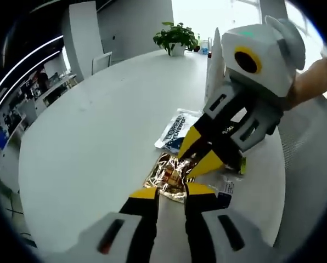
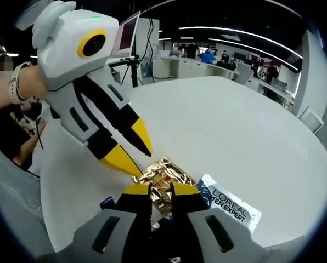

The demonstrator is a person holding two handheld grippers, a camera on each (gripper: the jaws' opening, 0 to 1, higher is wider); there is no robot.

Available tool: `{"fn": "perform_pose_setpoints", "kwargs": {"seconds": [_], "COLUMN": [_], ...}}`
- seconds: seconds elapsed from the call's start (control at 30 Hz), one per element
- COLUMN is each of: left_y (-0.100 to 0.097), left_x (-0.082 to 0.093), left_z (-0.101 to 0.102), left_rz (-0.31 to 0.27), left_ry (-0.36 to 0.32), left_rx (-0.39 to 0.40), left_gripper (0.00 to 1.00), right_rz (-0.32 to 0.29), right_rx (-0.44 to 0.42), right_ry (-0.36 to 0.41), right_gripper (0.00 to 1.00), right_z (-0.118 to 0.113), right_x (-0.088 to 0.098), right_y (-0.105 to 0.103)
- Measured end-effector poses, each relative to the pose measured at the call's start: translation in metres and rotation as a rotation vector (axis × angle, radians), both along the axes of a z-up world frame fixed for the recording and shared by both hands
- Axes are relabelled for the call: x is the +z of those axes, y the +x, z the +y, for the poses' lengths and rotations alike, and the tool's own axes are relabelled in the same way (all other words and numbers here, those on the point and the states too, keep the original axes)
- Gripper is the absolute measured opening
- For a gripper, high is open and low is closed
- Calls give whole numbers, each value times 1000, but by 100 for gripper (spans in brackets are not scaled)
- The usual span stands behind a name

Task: Arrange the skincare products in the storage area until every visible bottle or jar stands upright without overlapping.

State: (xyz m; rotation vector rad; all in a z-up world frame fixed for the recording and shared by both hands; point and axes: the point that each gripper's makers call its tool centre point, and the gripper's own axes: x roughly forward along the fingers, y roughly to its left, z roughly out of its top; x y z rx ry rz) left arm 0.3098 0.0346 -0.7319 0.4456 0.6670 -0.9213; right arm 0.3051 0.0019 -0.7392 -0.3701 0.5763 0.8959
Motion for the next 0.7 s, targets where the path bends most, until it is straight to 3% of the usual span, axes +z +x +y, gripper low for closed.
{"fn": "perform_pose_setpoints", "kwargs": {"seconds": [0.43, 0.7], "left_y": [-17, -31], "left_x": [18, 40], "left_z": [-6, -15], "left_rz": [4, -25], "left_ry": [-75, -111], "left_rx": [87, 124], "left_gripper": [19, 20], "right_rz": [-51, -80], "right_rx": [22, 38], "right_ry": [-3, 11], "right_gripper": [14, 15], "right_z": [-11, -17], "right_x": [27, 46], "right_y": [-21, -37]}}
